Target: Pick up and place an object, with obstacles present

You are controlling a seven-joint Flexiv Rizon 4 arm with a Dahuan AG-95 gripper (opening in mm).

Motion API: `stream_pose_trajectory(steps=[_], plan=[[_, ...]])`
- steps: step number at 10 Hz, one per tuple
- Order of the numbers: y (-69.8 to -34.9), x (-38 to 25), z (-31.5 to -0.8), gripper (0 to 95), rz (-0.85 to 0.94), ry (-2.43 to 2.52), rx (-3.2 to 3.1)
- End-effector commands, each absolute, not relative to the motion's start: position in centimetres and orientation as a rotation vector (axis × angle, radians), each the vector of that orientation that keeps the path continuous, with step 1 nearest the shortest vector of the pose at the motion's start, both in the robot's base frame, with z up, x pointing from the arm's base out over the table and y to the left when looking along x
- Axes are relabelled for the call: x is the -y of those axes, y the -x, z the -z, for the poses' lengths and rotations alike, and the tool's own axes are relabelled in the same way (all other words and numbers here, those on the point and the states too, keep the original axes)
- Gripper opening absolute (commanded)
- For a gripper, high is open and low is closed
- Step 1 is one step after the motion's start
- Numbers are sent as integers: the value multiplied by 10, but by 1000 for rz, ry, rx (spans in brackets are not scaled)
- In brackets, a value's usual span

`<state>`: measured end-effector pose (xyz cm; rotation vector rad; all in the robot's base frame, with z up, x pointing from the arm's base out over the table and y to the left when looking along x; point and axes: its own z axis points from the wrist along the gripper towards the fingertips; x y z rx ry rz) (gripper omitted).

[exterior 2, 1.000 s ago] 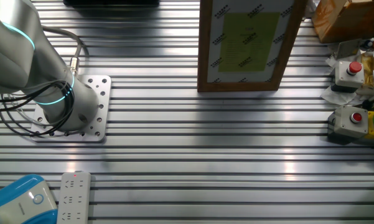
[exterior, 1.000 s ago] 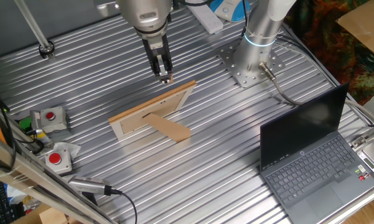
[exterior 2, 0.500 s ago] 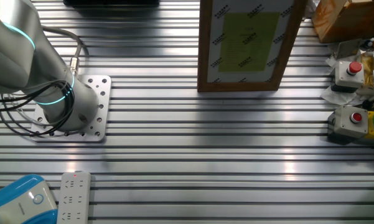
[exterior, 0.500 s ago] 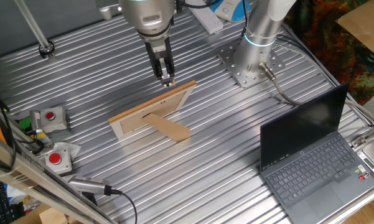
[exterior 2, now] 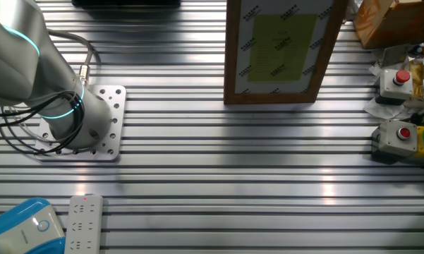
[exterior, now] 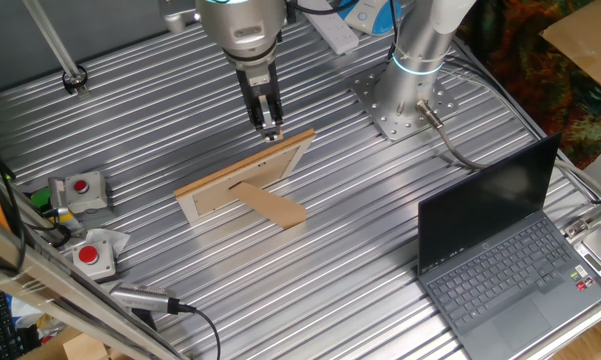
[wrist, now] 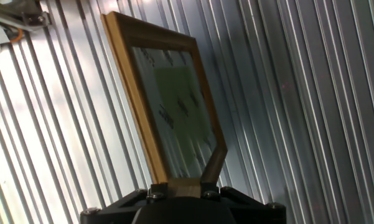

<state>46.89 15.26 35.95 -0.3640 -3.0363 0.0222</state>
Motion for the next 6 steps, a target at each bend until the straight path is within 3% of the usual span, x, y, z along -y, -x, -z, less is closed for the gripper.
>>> stream_pose_trajectory(steps=[1, 6], plan=[[-469, -152, -359, 0, -27, 326, 3062], [-469, -152, -359, 0, 5, 217, 3088]])
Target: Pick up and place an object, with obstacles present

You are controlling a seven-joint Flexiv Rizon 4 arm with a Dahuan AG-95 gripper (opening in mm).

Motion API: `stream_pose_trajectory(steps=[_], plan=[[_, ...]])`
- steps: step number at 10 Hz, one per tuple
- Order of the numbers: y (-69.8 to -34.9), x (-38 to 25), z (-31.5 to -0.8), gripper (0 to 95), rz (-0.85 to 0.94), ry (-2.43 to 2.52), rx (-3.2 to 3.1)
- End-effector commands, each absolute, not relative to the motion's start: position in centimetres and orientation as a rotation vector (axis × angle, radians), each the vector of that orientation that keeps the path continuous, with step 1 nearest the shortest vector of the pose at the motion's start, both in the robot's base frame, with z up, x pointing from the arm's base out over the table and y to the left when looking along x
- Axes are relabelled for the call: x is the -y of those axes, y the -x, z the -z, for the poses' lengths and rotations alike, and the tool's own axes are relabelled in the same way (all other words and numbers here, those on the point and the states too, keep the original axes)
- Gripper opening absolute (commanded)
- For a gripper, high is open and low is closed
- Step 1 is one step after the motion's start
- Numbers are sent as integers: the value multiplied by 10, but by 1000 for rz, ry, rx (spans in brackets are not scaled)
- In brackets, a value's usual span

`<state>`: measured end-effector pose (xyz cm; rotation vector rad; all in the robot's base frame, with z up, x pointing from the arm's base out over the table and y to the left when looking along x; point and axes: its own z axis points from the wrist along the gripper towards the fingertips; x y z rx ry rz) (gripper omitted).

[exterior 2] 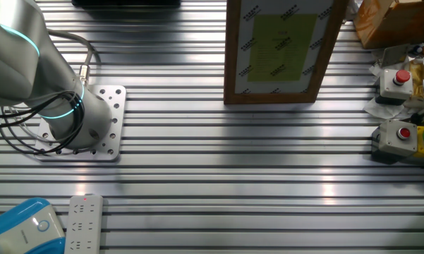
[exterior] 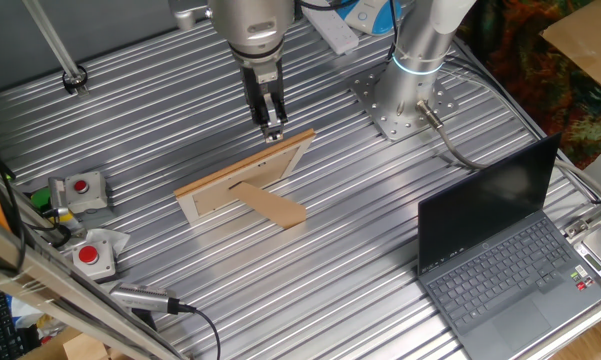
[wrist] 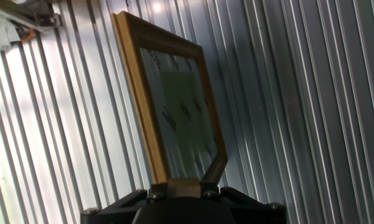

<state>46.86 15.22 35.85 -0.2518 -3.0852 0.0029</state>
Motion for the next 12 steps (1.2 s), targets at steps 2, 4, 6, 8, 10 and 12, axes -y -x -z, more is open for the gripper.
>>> stream_pose_trajectory(steps=[2, 4, 6, 8, 10, 12], plan=[[-469, -152, -359, 0, 5, 161, 3095], [-469, -152, -359, 0, 1, 136, 3095], [-469, -152, -359, 0, 7, 79, 3101], [-469, -152, -359, 0, 8, 41, 3111], [-469, -152, -359, 0, 15, 22, 3133], [-469, -152, -359, 0, 9, 10, 3138]])
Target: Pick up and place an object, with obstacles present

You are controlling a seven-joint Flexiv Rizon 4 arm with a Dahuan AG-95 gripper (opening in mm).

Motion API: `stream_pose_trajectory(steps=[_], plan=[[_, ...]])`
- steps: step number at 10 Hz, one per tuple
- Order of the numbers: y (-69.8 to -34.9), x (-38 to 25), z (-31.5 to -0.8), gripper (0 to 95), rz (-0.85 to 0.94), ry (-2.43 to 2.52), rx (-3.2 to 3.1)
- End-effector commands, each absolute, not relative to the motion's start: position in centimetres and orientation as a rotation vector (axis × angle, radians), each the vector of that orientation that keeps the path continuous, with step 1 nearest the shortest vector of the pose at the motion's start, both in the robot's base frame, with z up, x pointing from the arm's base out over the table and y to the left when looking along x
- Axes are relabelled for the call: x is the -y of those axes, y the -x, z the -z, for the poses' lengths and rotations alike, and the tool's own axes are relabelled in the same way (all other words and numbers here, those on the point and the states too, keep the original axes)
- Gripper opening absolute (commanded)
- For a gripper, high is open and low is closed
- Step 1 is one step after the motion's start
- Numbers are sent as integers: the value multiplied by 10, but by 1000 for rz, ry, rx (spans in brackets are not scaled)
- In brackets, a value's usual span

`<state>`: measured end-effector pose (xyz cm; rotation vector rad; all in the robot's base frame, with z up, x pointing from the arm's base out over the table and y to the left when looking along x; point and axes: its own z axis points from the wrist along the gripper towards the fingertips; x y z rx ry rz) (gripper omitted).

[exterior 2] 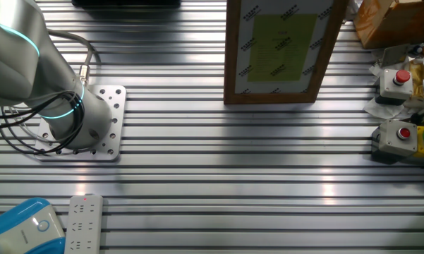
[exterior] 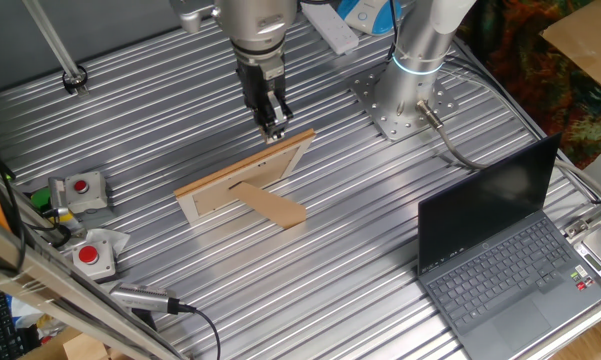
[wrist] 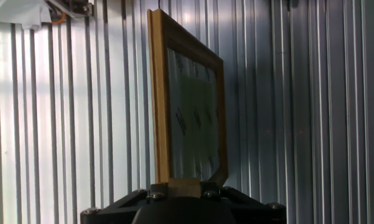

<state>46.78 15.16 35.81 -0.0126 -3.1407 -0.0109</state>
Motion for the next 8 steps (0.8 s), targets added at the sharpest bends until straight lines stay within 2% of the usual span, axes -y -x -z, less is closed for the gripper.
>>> stream_pose_trajectory(steps=[1, 8], plan=[[-469, -152, -359, 0, 4, -3, 3143], [-469, -152, -359, 0, -3, -34, 3140]])
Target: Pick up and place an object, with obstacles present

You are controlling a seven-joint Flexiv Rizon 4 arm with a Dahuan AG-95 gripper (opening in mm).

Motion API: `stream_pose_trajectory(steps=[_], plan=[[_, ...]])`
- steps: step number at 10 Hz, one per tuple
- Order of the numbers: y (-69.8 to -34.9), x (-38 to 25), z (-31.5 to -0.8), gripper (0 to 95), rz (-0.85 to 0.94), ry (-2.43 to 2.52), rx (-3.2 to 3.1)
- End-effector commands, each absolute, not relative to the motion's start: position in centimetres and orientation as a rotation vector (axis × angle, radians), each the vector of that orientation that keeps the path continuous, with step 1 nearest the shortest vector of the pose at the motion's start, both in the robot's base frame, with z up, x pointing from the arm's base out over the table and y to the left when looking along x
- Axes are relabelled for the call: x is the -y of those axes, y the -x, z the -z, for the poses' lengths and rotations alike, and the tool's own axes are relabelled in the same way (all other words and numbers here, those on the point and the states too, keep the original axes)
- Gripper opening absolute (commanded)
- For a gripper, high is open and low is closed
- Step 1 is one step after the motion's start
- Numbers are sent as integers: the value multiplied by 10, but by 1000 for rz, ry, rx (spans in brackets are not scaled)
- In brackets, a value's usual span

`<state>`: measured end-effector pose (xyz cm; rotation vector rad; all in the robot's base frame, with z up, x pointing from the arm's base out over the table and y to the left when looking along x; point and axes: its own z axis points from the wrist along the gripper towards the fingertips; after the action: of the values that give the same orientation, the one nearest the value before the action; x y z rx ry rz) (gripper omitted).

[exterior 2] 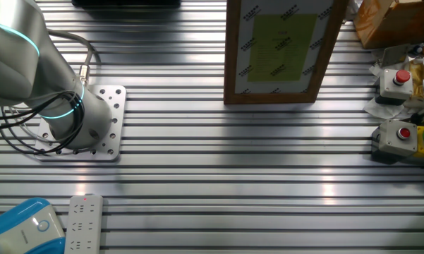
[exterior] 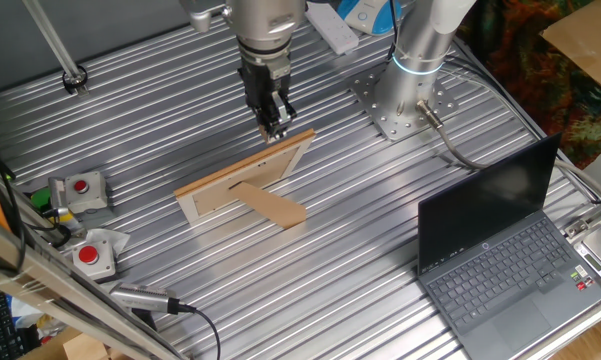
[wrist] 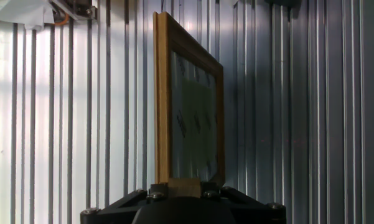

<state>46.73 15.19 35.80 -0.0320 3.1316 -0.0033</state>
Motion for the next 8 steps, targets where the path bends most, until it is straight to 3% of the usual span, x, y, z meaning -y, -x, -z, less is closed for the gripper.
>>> stream_pose_trajectory(steps=[1, 8], plan=[[-469, -152, -359, 0, 0, 31, -3156], [-469, -171, -366, 0, 17, -47, -3197]])
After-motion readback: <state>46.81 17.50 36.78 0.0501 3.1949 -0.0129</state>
